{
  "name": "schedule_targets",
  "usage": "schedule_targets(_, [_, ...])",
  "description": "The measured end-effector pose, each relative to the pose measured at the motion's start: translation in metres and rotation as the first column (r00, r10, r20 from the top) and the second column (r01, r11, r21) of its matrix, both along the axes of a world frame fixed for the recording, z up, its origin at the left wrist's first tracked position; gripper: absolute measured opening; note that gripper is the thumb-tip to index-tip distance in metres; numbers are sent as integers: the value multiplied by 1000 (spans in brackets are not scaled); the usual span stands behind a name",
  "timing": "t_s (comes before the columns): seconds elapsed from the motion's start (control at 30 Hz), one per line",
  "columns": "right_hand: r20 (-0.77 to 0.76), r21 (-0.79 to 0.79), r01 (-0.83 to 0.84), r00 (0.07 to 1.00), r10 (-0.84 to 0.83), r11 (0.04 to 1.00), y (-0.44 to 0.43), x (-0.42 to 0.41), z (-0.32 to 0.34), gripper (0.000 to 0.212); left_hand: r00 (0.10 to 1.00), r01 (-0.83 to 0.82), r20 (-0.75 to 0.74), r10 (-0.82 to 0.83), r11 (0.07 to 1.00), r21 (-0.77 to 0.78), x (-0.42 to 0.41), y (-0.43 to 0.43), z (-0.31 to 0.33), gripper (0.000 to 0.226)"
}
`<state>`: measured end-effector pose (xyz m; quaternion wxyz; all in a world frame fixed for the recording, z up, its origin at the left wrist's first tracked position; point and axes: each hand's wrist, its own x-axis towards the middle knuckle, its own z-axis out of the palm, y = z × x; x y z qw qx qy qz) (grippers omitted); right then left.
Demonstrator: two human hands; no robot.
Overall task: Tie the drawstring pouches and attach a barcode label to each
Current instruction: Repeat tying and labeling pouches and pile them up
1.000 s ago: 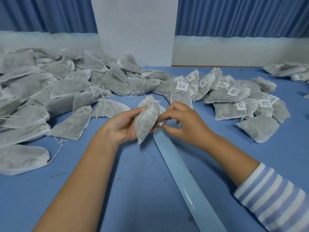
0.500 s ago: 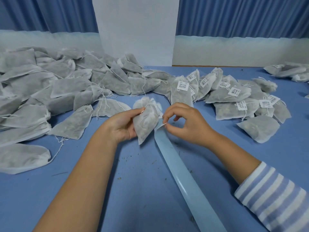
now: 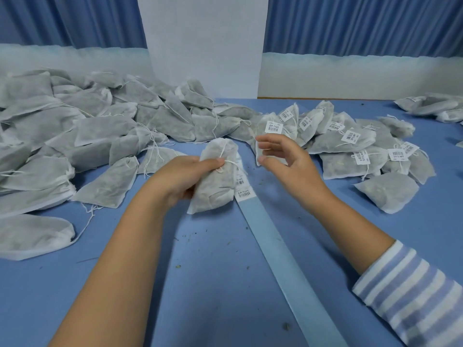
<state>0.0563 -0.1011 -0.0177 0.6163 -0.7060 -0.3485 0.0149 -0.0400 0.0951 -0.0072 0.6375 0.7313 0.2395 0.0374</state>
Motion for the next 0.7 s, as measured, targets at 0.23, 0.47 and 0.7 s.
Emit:
schedule_targets(0.23, [-117,38,-178,977,181,983,5,-5,-7,70,968,248,-56,-243,960,131,-3,-15,-2,37])
schedule_targets(0.47, [-188,62,-61,980,72,996,5,-4,-4,51,975,221,-24,-220,975,23,-1,-6,-5,30])
schedule_targets(0.7, [-154,64,0,988,10,998,4,-10,6,10,992,99,-94,-84,979,176,3,-1,-9,31])
